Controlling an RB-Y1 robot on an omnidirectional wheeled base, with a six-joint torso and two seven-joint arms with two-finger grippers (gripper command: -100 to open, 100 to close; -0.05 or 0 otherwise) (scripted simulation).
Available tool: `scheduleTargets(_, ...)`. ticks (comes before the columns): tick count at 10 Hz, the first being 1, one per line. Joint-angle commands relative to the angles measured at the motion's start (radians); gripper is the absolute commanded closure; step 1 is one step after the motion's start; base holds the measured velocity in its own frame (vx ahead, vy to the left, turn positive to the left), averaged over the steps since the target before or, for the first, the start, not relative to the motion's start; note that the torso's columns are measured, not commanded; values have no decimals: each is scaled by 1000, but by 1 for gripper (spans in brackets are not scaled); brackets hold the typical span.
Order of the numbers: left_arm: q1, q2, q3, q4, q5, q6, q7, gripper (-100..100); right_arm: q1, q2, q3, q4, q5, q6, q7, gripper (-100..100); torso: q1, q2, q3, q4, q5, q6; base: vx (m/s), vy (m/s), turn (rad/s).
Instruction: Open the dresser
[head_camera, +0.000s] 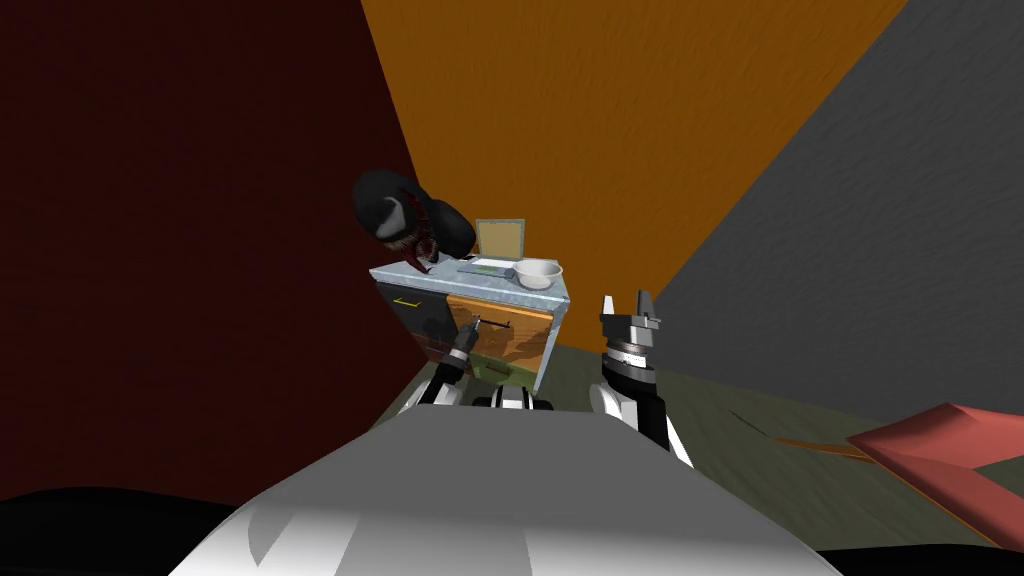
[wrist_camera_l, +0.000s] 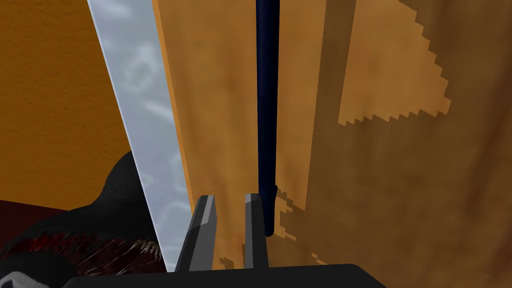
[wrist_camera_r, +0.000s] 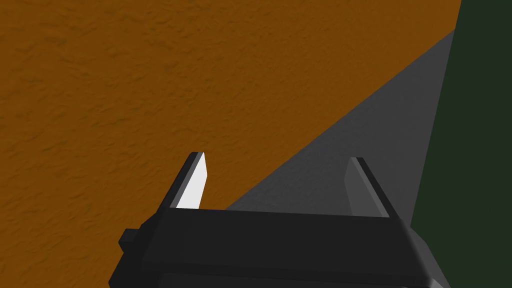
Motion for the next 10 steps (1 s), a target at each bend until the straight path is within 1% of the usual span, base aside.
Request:
scheduleTargets(1,-9,-5,1,24,-1,-10,-2,100,0,0,0,0,0,0,0,0,2,-5,-3,-5,2,2,-47,12,-38)
scheduleTargets(2,-12,-7,1,35,-1,-18,-3,100,0,0,0,0,0,0,0,0,3,0,-1,-3,2,0,-68,13,-41)
scheduleTargets(3,-7,-5,1,25,-1,-16,-2,100,0,0,0,0,0,0,0,0,3,7,3,1,1,-2,-27,6,-5)
scheduleTargets(4,-7,-10,-5,40,-5,-23,-8,-100,0,0,0,0,0,0,0,0,1,10,5,3,0,-3,-54,-88,-1)
scheduleTargets(5,-7,-12,-6,44,-6,-25,-9,-100,0,0,0,0,0,0,0,0,-4,12,7,3,-1,-2,-86,-144,-8)
scheduleTargets(6,-8,-10,-4,40,-5,-23,-7,-100,0,0,0,0,0,0,0,0,-5,13,7,3,-2,-3,-38,-66,3)
scheduleTargets(8,3,-3,-4,-4,-4,9,-5,-100,0,0,0,0,0,0,0,0,6,5,2,1,1,-3,71,-26,-2)
scheduleTargets(9,2,-6,-5,7,-5,-2,-6,-100,0,0,0,0,0,0,0,0,5,4,1,1,1,-3,46,-8,2)
scheduleTargets(10,-6,-9,-5,35,-5,-20,-7,100,0,0,0,0,0,0,0,0,4,9,4,2,1,-3,-40,17,4)
